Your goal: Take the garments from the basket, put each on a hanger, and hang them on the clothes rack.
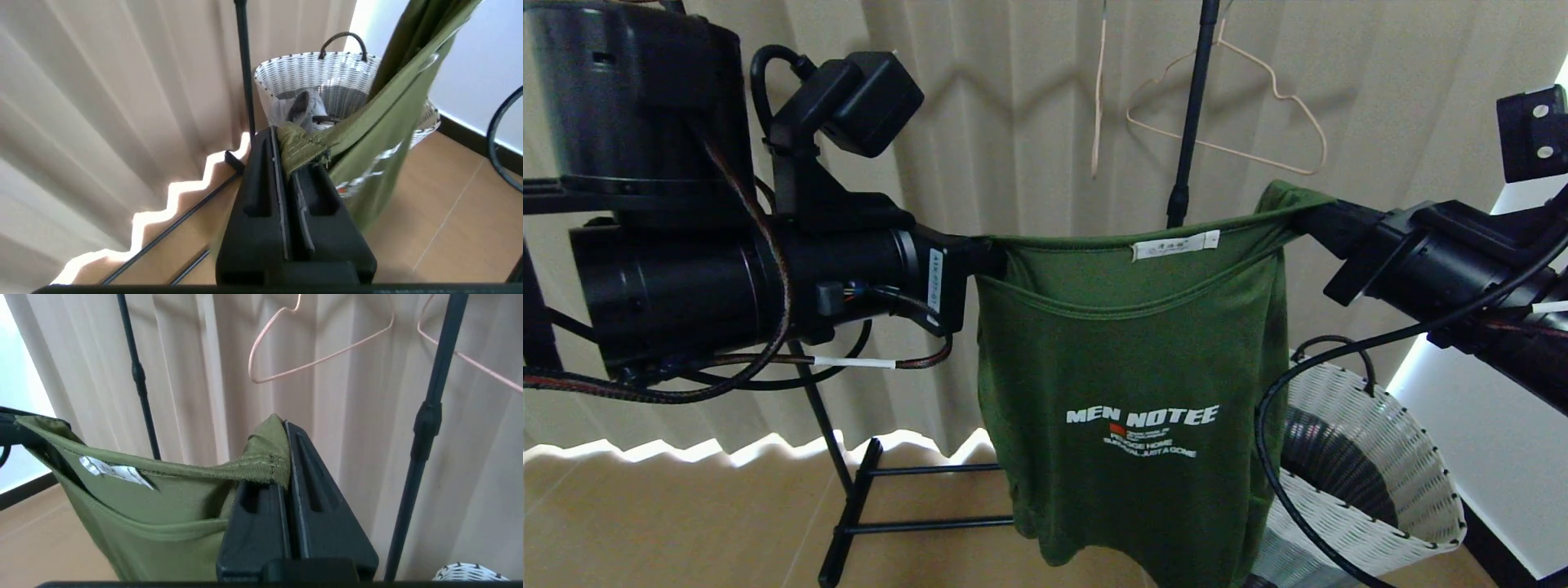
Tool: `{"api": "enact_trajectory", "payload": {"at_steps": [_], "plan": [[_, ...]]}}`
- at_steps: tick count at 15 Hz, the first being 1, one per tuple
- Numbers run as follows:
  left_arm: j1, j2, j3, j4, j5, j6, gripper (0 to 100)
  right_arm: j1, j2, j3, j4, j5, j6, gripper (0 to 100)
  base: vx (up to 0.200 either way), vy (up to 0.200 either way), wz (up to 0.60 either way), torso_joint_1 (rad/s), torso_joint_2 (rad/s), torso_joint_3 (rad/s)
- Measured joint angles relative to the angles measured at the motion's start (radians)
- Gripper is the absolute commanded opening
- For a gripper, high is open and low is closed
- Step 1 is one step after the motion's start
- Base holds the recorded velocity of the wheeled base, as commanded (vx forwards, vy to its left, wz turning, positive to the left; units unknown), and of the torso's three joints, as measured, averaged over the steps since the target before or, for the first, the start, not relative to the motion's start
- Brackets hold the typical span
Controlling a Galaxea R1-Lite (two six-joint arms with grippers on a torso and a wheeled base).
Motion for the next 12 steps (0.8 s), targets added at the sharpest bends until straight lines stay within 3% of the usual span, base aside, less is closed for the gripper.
{"api": "enact_trajectory", "payload": {"at_steps": [1,2,6,9,12], "plan": [[0.000,-0.002,0.001,-0.009,0.000,0.000,0,0.000,-0.001,0.003,0.000,0.000,0.000,0,0.000,0.000,0.00,0.000,0.00,0.000],[0.000,-0.004,0.002,-0.012,0.000,0.000,0,0.000,-0.001,0.004,0.000,-0.001,0.000,100,0.000,0.000,0.00,0.000,0.00,0.000],[0.004,-0.006,0.010,-0.014,0.001,0.003,0,0.000,-0.007,0.017,0.001,-0.002,0.000,100,0.000,0.000,0.00,0.000,0.00,0.000],[0.061,-0.006,0.021,-0.018,0.025,0.066,0,0.001,-0.022,0.066,-0.001,0.002,-0.001,100,0.000,0.000,0.00,0.000,0.00,0.000],[0.135,-0.003,0.081,-0.137,0.071,0.097,0,0.014,-0.063,0.129,0.000,0.009,0.000,100,0.000,0.000,0.00,0.000,0.00,0.000]]}}
